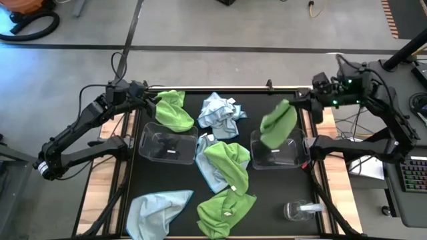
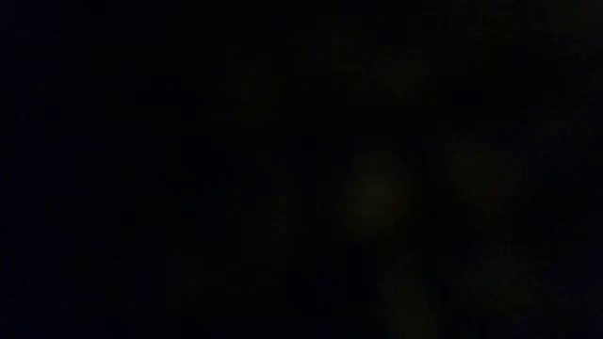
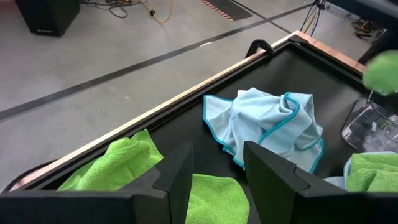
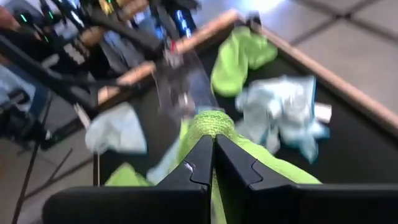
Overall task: Sort microfiber towel by color & place in baskets
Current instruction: Put the green towel into the right transparent bin
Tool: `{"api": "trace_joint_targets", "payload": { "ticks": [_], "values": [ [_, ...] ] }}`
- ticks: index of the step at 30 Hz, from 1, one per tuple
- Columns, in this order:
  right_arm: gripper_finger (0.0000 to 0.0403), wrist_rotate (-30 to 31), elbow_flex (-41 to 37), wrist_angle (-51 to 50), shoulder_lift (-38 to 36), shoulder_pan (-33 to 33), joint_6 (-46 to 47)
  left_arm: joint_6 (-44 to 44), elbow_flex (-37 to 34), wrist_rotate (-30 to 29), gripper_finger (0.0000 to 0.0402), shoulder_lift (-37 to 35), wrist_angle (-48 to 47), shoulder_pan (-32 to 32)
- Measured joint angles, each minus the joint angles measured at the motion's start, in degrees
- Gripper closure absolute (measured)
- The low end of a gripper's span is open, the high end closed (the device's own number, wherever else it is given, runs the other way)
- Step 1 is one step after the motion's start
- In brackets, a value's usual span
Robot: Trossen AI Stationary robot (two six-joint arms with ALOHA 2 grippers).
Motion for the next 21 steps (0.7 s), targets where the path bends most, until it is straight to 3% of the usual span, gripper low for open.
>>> {"api": "trace_joint_targets", "payload": {
  "ticks": [10,21],
  "values": [
    [0.0394,0.08,-0.71,-12.14,-1.93,0.22,-1.2,-0.04,-0.02,0.0,0.0274,0.01,-0.02,0.0],
    [0.0394,-0.12,-5.75,-15.35,-2.3,0.29,-0.44,-0.48,-0.04,0.0,0.0274,0.01,-0.03,0.0]
  ]
}}
